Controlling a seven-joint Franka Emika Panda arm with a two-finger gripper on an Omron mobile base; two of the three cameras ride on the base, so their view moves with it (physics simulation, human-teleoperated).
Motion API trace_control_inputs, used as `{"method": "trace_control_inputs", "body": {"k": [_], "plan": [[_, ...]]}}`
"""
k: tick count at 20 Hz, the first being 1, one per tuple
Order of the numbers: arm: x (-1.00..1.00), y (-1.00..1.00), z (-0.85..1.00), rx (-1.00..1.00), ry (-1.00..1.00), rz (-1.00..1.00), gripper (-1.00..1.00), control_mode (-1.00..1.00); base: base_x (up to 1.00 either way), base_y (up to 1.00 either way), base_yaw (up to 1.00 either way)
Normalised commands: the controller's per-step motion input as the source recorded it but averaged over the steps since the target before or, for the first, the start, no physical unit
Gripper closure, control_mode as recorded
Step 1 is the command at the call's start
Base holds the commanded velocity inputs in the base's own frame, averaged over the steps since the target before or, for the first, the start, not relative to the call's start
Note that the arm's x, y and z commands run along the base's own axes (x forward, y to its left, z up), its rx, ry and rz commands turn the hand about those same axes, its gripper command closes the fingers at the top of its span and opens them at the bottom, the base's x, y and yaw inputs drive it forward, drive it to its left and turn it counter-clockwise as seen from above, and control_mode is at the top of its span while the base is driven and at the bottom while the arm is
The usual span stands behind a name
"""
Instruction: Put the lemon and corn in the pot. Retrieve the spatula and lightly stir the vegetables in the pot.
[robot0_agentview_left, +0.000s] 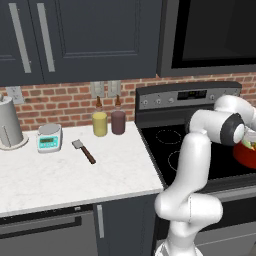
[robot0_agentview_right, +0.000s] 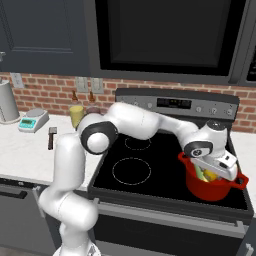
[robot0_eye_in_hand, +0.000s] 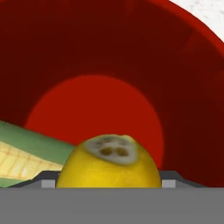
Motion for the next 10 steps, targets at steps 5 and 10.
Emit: {"method": "trace_control_inputs", "body": {"k": [5, 10], "plan": [[0.35, 0.0, -0.08, 0.05, 0.02, 0.08, -1.0, -1.0, 0.0, 0.0, 0.0], [0.31, 0.0, 0.0, 0.0, 0.11, 0.07, -1.0, -1.0, 0.0, 0.0, 0.0]]}}
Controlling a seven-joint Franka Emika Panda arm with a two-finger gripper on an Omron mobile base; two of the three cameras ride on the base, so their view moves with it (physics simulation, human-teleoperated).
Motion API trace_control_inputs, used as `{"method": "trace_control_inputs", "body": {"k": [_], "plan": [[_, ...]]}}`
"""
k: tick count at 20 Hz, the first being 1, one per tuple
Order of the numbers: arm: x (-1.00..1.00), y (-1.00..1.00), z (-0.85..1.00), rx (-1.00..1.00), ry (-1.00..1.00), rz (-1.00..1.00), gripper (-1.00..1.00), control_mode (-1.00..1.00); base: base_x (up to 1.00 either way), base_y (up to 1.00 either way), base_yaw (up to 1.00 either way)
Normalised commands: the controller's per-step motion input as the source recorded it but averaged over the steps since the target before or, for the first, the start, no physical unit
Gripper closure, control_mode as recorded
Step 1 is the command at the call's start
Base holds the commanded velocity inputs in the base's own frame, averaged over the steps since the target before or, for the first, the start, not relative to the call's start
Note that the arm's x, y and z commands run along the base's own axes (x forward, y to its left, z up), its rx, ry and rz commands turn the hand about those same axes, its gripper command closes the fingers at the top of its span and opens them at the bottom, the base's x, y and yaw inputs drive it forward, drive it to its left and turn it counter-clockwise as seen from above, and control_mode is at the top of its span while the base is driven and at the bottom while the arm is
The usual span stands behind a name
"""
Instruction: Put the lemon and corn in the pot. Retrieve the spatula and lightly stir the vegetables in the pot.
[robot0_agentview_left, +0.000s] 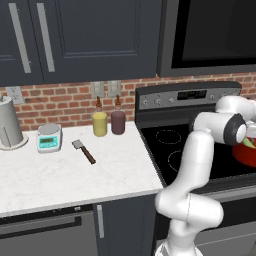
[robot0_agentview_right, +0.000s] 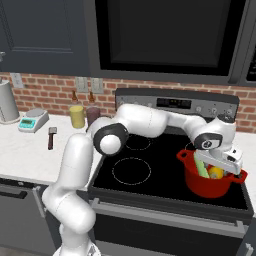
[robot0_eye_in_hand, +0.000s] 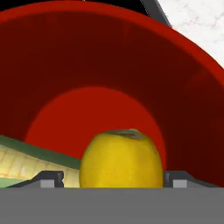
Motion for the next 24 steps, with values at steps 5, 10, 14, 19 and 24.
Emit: {"method": "trace_control_inputs", "body": {"k": [5, 10, 14, 19, 24], "plan": [[0.05, 0.0, 0.0, 0.0, 0.02, 0.1, -1.0, -1.0, 0.0, 0.0, 0.0], [-0.01, 0.15, 0.16, 0.0, 0.0, 0.1, -1.0, -1.0, 0.0, 0.0, 0.0], [-0.26, 0.27, 0.11, 0.0, -0.01, 0.09, -1.0, -1.0, 0.0, 0.0, 0.0], [-0.31, 0.67, 0.17, 0.0, 0.0, 0.08, -1.0, -1.0, 0.0, 0.0, 0.0], [-0.37, 0.98, 0.18, 0.0, -0.04, 0.05, -1.0, -1.0, 0.0, 0.0, 0.0]]}}
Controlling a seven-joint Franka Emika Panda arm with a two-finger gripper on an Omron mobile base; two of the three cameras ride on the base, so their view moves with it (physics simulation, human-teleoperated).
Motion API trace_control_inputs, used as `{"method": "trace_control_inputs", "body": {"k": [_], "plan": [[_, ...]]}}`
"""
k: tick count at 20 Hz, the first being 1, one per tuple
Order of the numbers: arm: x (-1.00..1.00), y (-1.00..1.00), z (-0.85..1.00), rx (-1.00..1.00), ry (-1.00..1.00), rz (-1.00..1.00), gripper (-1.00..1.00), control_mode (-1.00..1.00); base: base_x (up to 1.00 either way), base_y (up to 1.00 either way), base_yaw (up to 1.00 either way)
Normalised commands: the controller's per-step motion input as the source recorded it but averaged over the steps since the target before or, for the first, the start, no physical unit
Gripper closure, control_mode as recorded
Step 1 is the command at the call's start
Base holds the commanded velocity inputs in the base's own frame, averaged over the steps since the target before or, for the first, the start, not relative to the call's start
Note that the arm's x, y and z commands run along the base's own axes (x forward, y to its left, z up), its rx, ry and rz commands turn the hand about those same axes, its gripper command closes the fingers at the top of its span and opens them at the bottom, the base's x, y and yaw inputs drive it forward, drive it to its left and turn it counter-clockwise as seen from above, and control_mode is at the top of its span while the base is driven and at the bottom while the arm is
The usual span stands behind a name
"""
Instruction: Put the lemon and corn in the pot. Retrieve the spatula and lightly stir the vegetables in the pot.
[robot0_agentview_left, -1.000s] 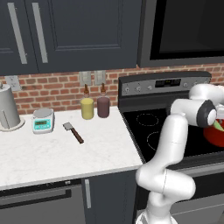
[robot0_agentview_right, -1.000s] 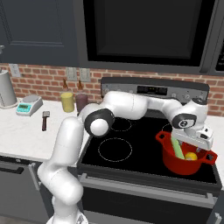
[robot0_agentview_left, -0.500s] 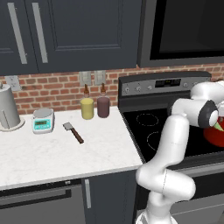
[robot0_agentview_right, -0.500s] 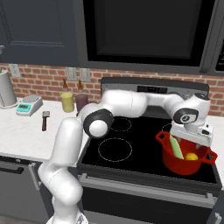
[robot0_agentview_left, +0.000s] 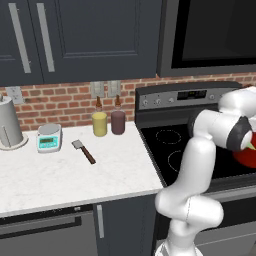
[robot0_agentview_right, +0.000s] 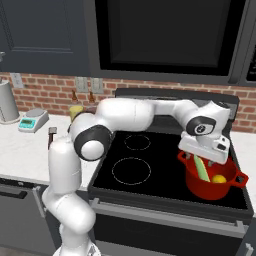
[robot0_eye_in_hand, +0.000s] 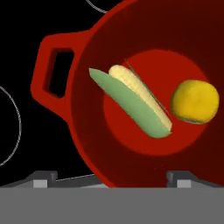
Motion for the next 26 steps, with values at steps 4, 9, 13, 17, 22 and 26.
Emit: {"method": "trace_control_inputs", "body": {"k": [4, 9, 13, 17, 22, 26], "plan": [[-0.37, 1.0, 0.16, -0.02, -0.08, 0.02, -1.0, -1.0, 0.0, 0.0, 0.0], [-0.17, 1.0, 0.04, -0.05, -0.04, 0.08, -1.0, -1.0, 0.0, 0.0, 0.0], [-0.03, 1.0, 0.1, -0.06, -0.01, 0.2, -1.0, -1.0, 0.0, 0.0, 0.0], [0.0, 1.0, 0.01, -0.2, 0.26, 0.27, -1.0, -1.0, 0.0, 0.0, 0.0], [0.0, 0.16, -0.02, -0.07, 0.08, 0.09, -1.0, -1.0, 0.0, 0.0, 0.0], [0.14, 0.77, 0.0, -0.02, 0.02, 0.0, -1.0, -1.0, 0.0, 0.0, 0.0]]}}
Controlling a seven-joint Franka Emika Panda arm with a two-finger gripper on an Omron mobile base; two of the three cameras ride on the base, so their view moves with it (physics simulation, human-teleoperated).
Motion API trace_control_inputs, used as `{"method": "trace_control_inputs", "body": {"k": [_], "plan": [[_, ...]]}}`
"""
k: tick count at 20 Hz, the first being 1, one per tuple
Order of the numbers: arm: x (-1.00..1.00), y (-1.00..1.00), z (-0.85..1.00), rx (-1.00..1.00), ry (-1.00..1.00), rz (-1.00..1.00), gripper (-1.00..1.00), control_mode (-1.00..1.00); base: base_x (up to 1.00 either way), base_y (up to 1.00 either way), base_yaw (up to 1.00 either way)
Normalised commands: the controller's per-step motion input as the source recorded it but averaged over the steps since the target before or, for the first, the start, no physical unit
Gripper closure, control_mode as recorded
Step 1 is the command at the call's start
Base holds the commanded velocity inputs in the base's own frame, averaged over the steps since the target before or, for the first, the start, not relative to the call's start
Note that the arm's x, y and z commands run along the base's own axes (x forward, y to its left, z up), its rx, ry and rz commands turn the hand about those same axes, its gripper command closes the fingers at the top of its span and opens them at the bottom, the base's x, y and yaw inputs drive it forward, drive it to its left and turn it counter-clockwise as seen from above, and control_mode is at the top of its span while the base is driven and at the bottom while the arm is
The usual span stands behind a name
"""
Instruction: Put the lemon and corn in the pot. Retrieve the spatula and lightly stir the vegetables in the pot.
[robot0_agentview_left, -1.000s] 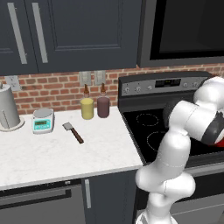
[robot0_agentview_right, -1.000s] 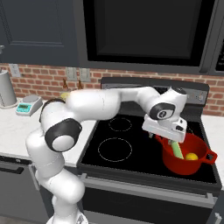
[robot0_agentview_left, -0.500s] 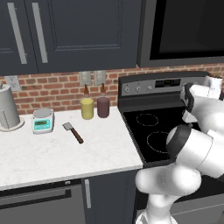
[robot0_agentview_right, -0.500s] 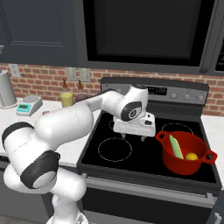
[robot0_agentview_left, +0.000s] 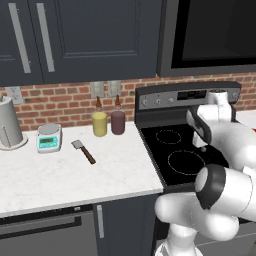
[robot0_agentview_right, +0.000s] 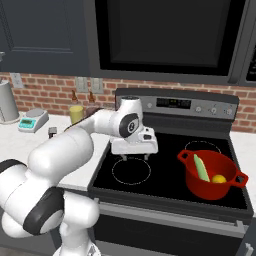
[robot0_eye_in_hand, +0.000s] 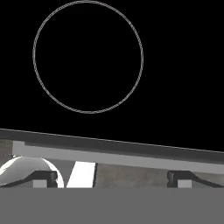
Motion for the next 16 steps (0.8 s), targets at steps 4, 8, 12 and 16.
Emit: {"method": "trace_control_inputs", "body": {"k": [4, 8, 12, 16], "plan": [[0.11, 1.0, 0.0, 0.0, 0.0, 0.01, -1.0, -1.0, 0.0, 0.0, 0.0], [0.13, 1.0, 0.0, 0.0, 0.0, 0.08, -1.0, -1.0, 0.0, 0.0, 0.0], [0.24, 1.0, -0.07, 0.0, 0.0, 0.1, -1.0, -1.0, 0.0, 0.0, 0.0], [0.29, 1.0, -0.24, -0.02, 0.01, 0.08, -1.0, -1.0, 0.0, 0.0, 0.0]]}}
